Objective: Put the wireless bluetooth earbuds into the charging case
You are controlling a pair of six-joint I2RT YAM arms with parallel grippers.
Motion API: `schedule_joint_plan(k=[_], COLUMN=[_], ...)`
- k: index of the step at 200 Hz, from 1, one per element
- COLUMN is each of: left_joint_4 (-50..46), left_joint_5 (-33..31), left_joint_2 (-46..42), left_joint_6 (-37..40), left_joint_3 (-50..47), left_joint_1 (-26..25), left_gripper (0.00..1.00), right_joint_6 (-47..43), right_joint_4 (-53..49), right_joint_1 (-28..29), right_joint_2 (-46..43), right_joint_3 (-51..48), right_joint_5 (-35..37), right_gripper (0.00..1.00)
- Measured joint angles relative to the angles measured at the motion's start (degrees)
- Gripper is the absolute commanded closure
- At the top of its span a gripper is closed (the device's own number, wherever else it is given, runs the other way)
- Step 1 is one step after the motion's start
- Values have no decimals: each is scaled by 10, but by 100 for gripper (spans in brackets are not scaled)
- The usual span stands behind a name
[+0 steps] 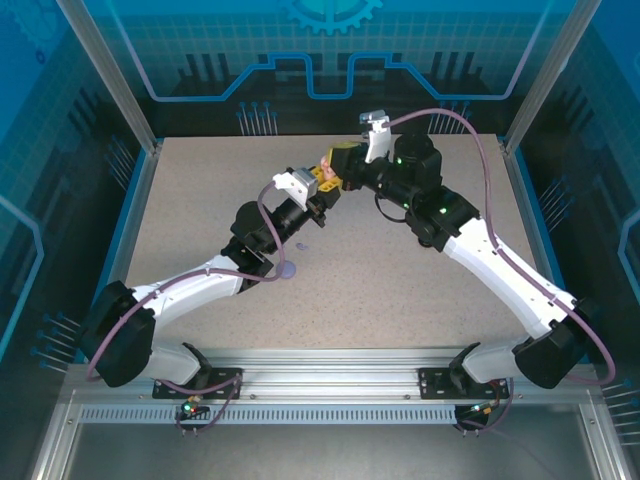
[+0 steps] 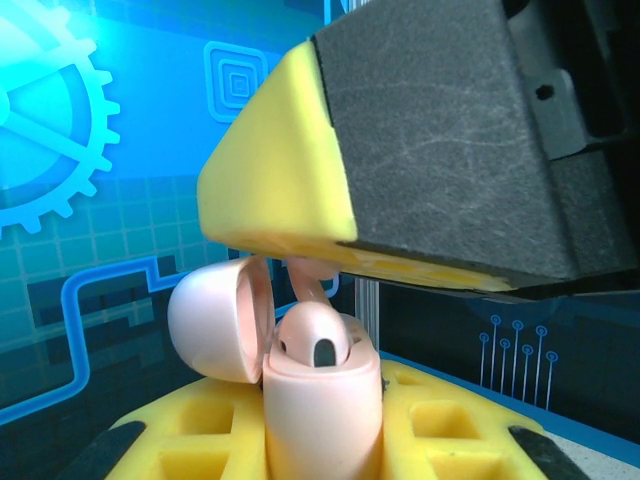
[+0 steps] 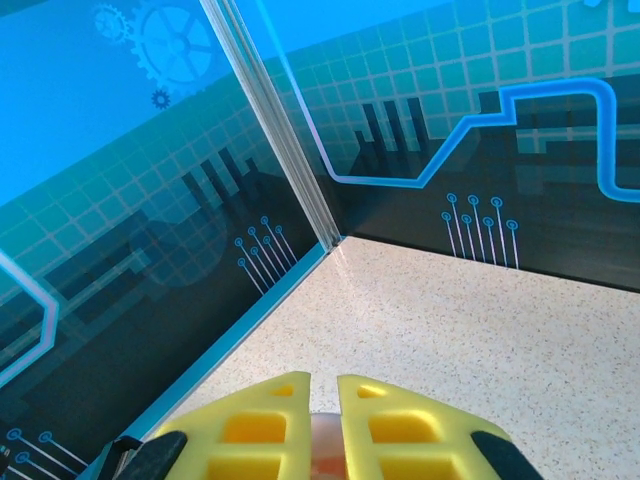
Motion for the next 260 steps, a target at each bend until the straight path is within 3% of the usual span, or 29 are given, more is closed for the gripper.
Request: schedule_joint_plan(k=[210,226,243,260], left_joint_4=[-16,-16,-15,-14], left_joint_5=[12,12,11,7], left_joint_2=[0,0,0,0], left_joint_6=[0,0,0,0], left_joint_3=[0,0,0,0], left_joint_1=[-5,-5,-5,-5], left_gripper=[100,100,100,100], right_joint_6=[-26,-25,-24,-10], right_joint_4=[83,85,82,74], right_joint_1=[-1,-1,-1,-1], right_joint_2=[-64,-64,-64,-64], right_joint_3=[-115,-116,-116,-115], right_joint_5=[-19,-19,-19,-19], right_gripper=[90,81,52,41])
